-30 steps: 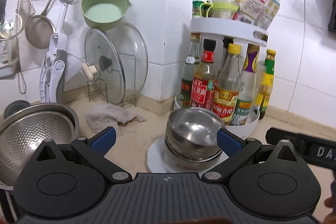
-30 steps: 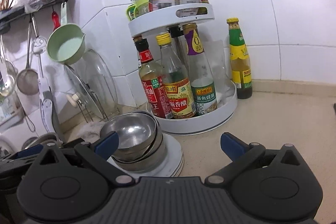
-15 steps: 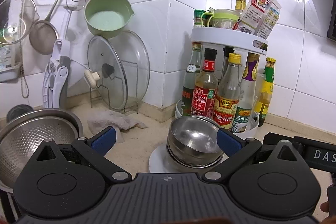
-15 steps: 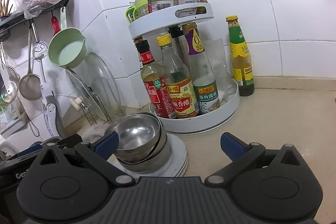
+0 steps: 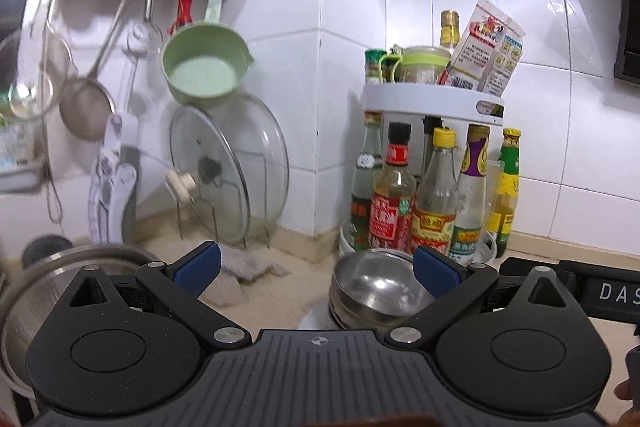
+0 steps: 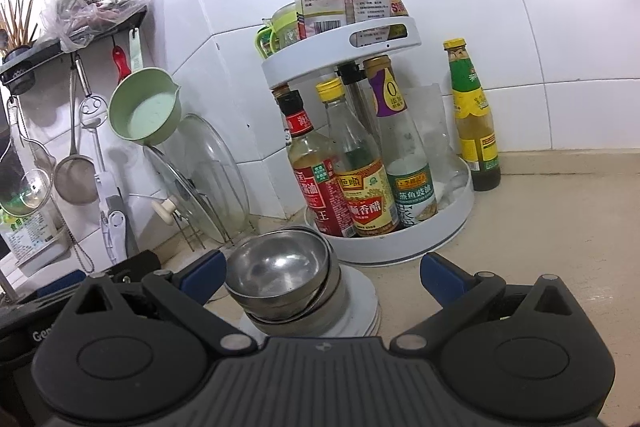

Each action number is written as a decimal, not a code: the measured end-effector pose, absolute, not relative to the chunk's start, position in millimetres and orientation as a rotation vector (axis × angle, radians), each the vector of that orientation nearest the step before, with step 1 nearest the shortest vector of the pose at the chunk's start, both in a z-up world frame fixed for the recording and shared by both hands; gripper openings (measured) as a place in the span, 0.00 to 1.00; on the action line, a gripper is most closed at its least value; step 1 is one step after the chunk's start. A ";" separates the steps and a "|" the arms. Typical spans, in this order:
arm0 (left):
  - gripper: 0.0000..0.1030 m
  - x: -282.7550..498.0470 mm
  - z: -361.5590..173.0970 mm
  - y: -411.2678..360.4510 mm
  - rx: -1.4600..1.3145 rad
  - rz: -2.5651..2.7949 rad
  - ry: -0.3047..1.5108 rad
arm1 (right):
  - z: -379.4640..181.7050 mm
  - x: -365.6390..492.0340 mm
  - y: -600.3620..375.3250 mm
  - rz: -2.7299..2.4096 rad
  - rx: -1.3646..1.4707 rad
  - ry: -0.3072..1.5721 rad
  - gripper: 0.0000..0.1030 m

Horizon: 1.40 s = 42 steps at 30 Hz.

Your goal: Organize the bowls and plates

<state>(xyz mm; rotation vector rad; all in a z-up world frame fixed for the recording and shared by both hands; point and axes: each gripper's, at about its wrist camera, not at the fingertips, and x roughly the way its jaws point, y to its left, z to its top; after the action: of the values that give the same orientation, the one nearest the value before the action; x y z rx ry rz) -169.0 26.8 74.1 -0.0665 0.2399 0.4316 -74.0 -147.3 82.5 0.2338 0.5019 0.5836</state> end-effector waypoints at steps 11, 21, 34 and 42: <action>1.00 -171.9 77.1 21.4 0.003 0.468 0.169 | 85.1 -73.5 -144.9 0.590 0.240 0.490 0.99; 1.00 -161.2 77.2 25.3 -0.025 0.435 0.230 | 85.9 -71.5 -144.3 0.579 0.230 0.500 0.99; 1.00 -145.9 58.9 28.9 -0.096 0.385 0.404 | 76.3 -69.9 -147.8 0.534 0.165 0.588 0.99; 1.00 -141.5 46.4 32.4 -0.129 0.376 0.497 | 67.8 -68.7 -145.3 0.525 0.138 0.636 0.99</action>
<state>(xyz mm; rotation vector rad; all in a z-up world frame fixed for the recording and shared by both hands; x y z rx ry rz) -141.5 32.4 46.4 -0.1291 0.4974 0.3763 -68.7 -145.3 67.8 0.1380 0.6358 0.5249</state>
